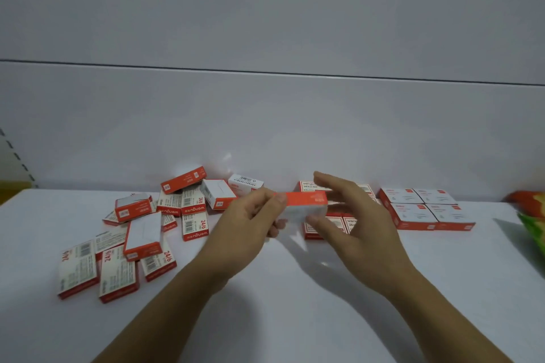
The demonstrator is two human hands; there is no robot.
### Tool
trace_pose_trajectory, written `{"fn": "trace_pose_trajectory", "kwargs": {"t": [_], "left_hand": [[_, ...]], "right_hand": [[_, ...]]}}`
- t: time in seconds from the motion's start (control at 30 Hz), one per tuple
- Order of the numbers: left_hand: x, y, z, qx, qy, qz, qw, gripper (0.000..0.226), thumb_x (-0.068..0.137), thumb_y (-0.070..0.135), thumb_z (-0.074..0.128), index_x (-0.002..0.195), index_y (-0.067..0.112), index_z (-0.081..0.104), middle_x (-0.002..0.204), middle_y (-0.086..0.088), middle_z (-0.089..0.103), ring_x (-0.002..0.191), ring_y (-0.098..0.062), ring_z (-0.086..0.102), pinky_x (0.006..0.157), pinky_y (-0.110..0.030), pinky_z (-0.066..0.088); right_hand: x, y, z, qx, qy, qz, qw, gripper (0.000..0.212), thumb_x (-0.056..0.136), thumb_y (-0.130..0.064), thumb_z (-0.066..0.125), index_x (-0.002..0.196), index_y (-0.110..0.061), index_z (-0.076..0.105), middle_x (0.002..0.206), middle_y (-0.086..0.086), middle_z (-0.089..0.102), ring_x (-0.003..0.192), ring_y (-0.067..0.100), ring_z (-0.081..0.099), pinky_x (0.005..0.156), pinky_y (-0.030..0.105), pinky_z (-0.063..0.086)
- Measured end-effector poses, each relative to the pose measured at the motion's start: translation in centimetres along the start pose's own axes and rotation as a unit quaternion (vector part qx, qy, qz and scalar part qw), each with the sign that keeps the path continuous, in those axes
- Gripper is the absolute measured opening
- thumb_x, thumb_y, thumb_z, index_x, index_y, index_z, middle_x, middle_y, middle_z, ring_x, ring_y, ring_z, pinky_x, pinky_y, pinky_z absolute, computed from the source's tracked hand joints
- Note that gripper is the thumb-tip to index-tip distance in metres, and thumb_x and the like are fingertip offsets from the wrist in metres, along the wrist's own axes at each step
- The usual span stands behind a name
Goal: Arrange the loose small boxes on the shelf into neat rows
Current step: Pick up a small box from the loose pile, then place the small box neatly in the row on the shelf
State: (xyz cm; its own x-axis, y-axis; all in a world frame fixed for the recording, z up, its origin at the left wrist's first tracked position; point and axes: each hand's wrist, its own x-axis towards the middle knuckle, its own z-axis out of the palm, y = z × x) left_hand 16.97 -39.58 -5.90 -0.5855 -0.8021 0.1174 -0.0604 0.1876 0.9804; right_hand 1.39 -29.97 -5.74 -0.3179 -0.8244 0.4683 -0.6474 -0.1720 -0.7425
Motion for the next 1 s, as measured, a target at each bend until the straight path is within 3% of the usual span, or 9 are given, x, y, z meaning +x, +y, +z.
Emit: {"fn": "trace_pose_trajectory", "kwargs": {"t": [0.07,0.13,0.3,0.43,0.53,0.63,0.77,0.87,1.0], "left_hand": [[-0.2,0.1,0.3,-0.016,-0.009,-0.033,0.999,0.045,0.078,0.06,0.045,0.087,0.024,0.071,0.073,-0.004,0.068,0.069,-0.015,0.062,0.079,-0.036,0.057],[-0.2,0.2,0.4,-0.01,-0.004,-0.052,0.999,0.052,0.077,0.064,0.038,0.082,0.024,0.071,0.074,-0.009,0.068,0.065,-0.013,0.062,0.069,-0.026,0.055],[-0.3,0.3,0.6,-0.003,-0.012,-0.033,0.999,0.048,0.074,0.062,0.04,0.086,0.026,0.068,0.067,0.005,0.068,0.064,-0.01,0.062,0.072,-0.03,0.055],[-0.4,0.4,1.0,-0.029,-0.021,-0.004,0.999,0.02,0.084,0.033,0.062,0.101,0.022,0.065,0.086,0.008,0.073,0.077,-0.013,0.067,0.077,-0.035,0.056],[-0.4,0.2,1.2,-0.071,0.004,-0.005,0.997,0.02,0.087,0.017,0.064,0.107,0.02,0.063,0.093,0.004,0.074,0.084,-0.016,0.069,0.072,-0.028,0.056],[-0.3,0.1,1.2,-0.119,0.051,-0.019,0.991,0.021,0.086,0.015,0.066,0.106,0.017,0.059,0.092,0.001,0.074,0.087,-0.017,0.07,0.072,-0.029,0.057],[-0.2,-0.1,1.0,-0.099,0.077,-0.006,0.992,0.015,0.086,0.019,0.066,0.099,0.015,0.059,0.091,0.004,0.073,0.085,-0.012,0.07,0.066,-0.022,0.055],[-0.5,0.3,1.0,-0.055,0.046,0.029,0.997,0.007,0.087,0.022,0.064,0.094,0.02,0.064,0.089,0.008,0.072,0.085,-0.011,0.069,0.067,-0.023,0.055],[-0.9,0.4,1.1,0.022,0.022,0.077,0.997,0.008,0.089,0.025,0.061,0.095,0.029,0.065,0.087,0.015,0.069,0.085,-0.004,0.066,0.066,-0.021,0.056]], "right_hand": [[0.0,-0.4,0.3,0.093,-0.011,0.053,0.994,0.036,0.084,-0.014,0.07,0.113,-0.032,0.062,0.102,-0.008,0.07,0.092,0.011,0.067,0.075,0.022,0.055],[0.0,-0.5,0.5,0.169,-0.016,0.095,0.981,0.026,0.085,-0.007,0.069,0.105,-0.024,0.067,0.093,0.001,0.073,0.085,0.019,0.07,0.074,0.032,0.058],[0.2,-0.8,0.4,0.26,0.009,0.159,0.952,0.02,0.085,-0.001,0.066,0.099,-0.015,0.07,0.085,0.011,0.073,0.074,0.015,0.069,0.062,0.02,0.053],[0.3,-0.5,0.4,0.266,0.031,0.178,0.947,0.019,0.086,-0.006,0.066,0.101,-0.017,0.071,0.093,0.019,0.07,0.081,0.024,0.068,0.066,0.024,0.055],[0.4,-0.6,0.4,0.283,0.023,0.198,0.938,0.017,0.085,-0.004,0.067,0.099,-0.013,0.069,0.092,0.018,0.071,0.085,0.027,0.069,0.072,0.03,0.057],[0.3,-0.7,0.3,0.265,-0.036,0.225,0.937,0.017,0.079,0.003,0.07,0.092,-0.005,0.06,0.082,0.006,0.073,0.079,0.022,0.07,0.073,0.032,0.057],[-0.1,-1.0,0.6,0.193,-0.132,0.23,0.945,0.025,0.078,-0.004,0.074,0.098,-0.013,0.062,0.081,-0.001,0.072,0.075,0.015,0.068,0.073,0.029,0.053],[-0.1,-1.6,0.7,0.164,-0.11,0.207,0.958,0.02,0.086,-0.02,0.069,0.105,-0.024,0.066,0.086,0.001,0.074,0.078,0.017,0.07,0.075,0.032,0.057],[-0.1,-1.8,0.6,0.196,-0.07,0.208,0.956,0.012,0.089,-0.016,0.063,0.098,-0.01,0.07,0.081,0.006,0.074,0.072,0.022,0.068,0.069,0.033,0.056]]}}
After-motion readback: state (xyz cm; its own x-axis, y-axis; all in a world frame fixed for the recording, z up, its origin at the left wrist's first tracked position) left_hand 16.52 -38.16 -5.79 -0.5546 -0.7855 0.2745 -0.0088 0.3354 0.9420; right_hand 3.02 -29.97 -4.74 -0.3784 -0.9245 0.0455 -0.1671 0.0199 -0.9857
